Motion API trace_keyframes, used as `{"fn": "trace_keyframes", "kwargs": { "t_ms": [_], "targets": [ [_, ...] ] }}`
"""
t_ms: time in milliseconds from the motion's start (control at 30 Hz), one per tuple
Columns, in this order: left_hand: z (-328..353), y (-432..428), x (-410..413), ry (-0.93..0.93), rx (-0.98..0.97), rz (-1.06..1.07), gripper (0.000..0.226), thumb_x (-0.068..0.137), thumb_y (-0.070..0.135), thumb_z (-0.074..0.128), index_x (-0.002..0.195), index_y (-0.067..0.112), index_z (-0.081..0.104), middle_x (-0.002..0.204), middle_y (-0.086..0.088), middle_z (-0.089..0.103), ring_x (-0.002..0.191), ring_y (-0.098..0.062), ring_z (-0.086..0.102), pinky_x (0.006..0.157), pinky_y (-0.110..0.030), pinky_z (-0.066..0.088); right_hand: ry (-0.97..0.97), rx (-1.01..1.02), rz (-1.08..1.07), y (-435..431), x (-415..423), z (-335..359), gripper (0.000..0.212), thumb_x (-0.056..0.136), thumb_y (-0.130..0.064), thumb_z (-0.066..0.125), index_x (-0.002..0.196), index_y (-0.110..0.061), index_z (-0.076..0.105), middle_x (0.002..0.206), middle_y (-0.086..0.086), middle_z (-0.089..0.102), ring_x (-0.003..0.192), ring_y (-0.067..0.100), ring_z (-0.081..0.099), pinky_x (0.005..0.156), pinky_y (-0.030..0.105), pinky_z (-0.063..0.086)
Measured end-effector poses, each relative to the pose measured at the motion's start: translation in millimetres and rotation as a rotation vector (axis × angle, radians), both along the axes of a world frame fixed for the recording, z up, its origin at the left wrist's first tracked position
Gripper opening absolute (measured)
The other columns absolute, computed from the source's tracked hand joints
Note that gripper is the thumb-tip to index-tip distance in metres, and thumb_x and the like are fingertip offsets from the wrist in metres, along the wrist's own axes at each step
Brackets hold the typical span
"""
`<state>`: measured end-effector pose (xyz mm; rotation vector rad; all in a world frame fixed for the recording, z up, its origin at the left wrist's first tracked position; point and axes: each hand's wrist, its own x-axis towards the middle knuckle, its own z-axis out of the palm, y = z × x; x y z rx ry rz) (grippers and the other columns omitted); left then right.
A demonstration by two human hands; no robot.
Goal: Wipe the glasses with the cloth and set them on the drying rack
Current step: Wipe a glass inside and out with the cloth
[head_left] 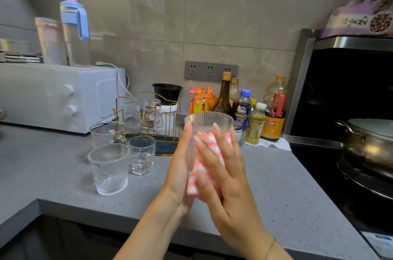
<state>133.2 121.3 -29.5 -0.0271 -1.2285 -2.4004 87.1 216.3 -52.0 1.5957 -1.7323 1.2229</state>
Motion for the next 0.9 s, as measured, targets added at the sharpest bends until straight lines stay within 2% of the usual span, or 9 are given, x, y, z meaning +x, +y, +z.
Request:
{"fn": "trace_keyframes", "kwargs": {
  "t_ms": [200, 300, 367, 467, 567, 700, 767, 833, 900],
  "targets": [
    [-7, 8, 2, -0.053, -0.12, 0.081, 0.048, 0.091, 0.059, 0.042, 0.118, 0.031, 0.069, 0.119, -0.005, 0.07, 0.114, -0.025, 0.064, 0.105, -0.049, 0.043, -0.11, -0.064, -0.016, 0, -22, 30, 0.049, 0.098, -0.04, 0.03, 0.147, -0.041, 0.024, 0.158, -0.022, 0.003, 0.147, 0.008, -0.008, 0.118, 0.021, -0.001],
    [-11, 8, 0, -0.067, -0.188, 0.103, 0.055, 0.084, 0.069, 0.049, 0.125, 0.034, 0.063, 0.118, -0.004, 0.07, 0.113, -0.024, 0.064, 0.1, -0.045, 0.048, -0.166, -0.039, 0.016, 0, -29, 34, 0.049, 0.098, -0.04, 0.027, 0.147, -0.041, 0.022, 0.157, -0.025, 0.002, 0.146, 0.004, -0.008, 0.116, 0.03, 0.003],
    [-10, 9, 0, -0.058, -0.223, 0.125, 0.054, 0.083, 0.068, 0.052, 0.123, 0.035, 0.064, 0.112, -0.001, 0.073, 0.109, -0.021, 0.067, 0.091, -0.037, 0.052, -0.137, -0.028, 0.012, 1, -27, 30, 0.049, 0.099, -0.039, 0.027, 0.148, -0.038, 0.023, 0.158, -0.023, 0.002, 0.147, 0.006, -0.008, 0.117, 0.028, 0.002],
    [-5, 12, 1, -0.034, -0.175, 0.118, 0.044, 0.092, 0.056, 0.042, 0.118, 0.03, 0.066, 0.111, 0.001, 0.073, 0.105, -0.016, 0.069, 0.088, -0.034, 0.051, -0.083, -0.008, 0.029, 3, -18, 19, 0.049, 0.1, -0.035, 0.029, 0.149, -0.034, 0.024, 0.159, -0.018, 0.005, 0.148, 0.011, -0.008, 0.118, 0.022, 0.0],
    [-2, 8, -1, -0.043, -0.059, 0.07, 0.059, 0.093, 0.06, 0.036, 0.116, 0.018, 0.071, 0.117, -0.007, 0.071, 0.108, -0.019, 0.067, 0.093, -0.036, 0.049, -0.048, 0.018, 0.071, 5, -7, 3, 0.048, 0.101, -0.039, 0.028, 0.149, -0.034, 0.026, 0.16, -0.014, 0.008, 0.148, 0.017, -0.005, 0.118, 0.024, 0.0],
    [0, 4, 0, 0.027, 0.09, -0.078, 0.074, 0.084, 0.069, 0.044, 0.108, 0.005, 0.072, 0.095, -0.013, 0.073, 0.082, -0.022, 0.072, 0.072, -0.031, 0.06, 0.022, 0.014, 0.051, 7, 1, -18, 0.047, 0.101, -0.039, 0.034, 0.147, -0.034, 0.028, 0.16, -0.012, 0.011, 0.149, 0.023, 0.0, 0.119, 0.027, 0.005],
    [1, 4, 2, 0.037, 0.089, -0.084, 0.075, 0.083, 0.069, 0.045, 0.108, 0.003, 0.07, 0.093, -0.015, 0.073, 0.079, -0.022, 0.072, 0.068, -0.03, 0.06, 0.022, 0.007, 0.045, 7, 1, -18, 0.046, 0.101, -0.039, 0.034, 0.147, -0.034, 0.029, 0.16, -0.012, 0.012, 0.149, 0.023, 0.001, 0.119, 0.026, 0.005],
    [1, 5, 2, 0.017, 0.079, -0.061, 0.072, 0.086, 0.066, 0.042, 0.108, 0.004, 0.071, 0.098, -0.015, 0.073, 0.084, -0.023, 0.072, 0.072, -0.031, 0.06, -0.01, 0.007, 0.056, 7, 1, -10, 0.046, 0.101, -0.043, 0.031, 0.146, -0.036, 0.029, 0.159, -0.013, 0.011, 0.149, 0.021, -0.001, 0.118, 0.025, 0.004],
    [2, 6, 2, -0.007, 0.035, -0.025, 0.067, 0.09, 0.062, 0.041, 0.118, 0.009, 0.068, 0.114, -0.014, 0.07, 0.1, -0.024, 0.07, 0.084, -0.035, 0.057, -0.047, 0.0, 0.062, 7, -2, 0, 0.047, 0.1, -0.046, 0.029, 0.146, -0.037, 0.029, 0.16, -0.015, 0.008, 0.149, 0.018, -0.004, 0.118, 0.024, 0.002]
  ]
}}
